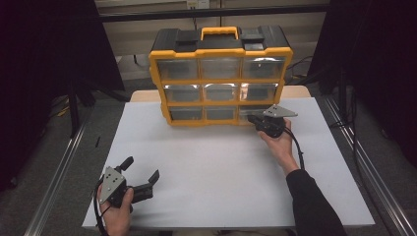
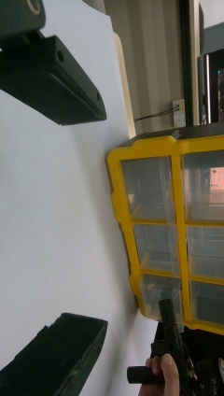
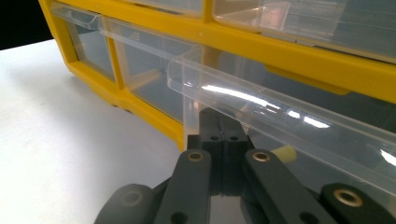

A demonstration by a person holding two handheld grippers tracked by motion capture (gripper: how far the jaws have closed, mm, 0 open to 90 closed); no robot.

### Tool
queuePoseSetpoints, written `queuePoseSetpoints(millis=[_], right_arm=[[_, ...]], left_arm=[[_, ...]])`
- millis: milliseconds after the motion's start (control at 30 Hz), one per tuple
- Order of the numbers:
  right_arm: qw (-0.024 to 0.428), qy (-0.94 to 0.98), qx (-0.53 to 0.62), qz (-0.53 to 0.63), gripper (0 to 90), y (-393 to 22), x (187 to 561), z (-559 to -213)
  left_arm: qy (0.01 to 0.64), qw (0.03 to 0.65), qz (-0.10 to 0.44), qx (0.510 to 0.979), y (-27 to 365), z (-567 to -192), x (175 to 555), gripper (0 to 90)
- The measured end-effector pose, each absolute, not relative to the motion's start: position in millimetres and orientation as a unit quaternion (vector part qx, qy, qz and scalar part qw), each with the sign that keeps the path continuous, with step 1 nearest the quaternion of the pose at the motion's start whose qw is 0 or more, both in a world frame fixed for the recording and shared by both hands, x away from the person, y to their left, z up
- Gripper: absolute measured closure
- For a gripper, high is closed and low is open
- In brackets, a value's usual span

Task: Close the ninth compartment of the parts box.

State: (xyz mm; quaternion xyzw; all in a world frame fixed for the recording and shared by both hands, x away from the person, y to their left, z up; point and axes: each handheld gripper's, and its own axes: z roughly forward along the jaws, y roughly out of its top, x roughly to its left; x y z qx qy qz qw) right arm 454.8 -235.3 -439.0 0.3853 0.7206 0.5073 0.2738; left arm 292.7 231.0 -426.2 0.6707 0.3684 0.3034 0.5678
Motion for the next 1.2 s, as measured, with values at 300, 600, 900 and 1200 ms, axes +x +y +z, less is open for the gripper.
queuePoseSetpoints(millis=[300, 600, 900, 1200], right_arm=[[0.277, 0.718, 0.391, 0.505, 90.0, -234.6, 461.3, -439.2], [0.285, 0.717, 0.396, 0.497, 90.0, -234.3, 465.5, -439.1], [0.296, 0.715, 0.403, 0.489, 90.0, -233.5, 471.1, -438.9], [0.301, 0.711, 0.414, 0.482, 90.0, -238.5, 474.2, -439.7]], left_arm=[[0.369, 0.569, 0.303, 0.669, 230.6, -426.6, 292.9, 2.3], [0.369, 0.570, 0.302, 0.669, 230.3, -426.5, 293.0, 2.3], [0.370, 0.569, 0.301, 0.670, 229.2, -426.4, 295.0, 2.3], [0.367, 0.565, 0.299, 0.676, 227.8, -427.0, 297.8, 2.4]])
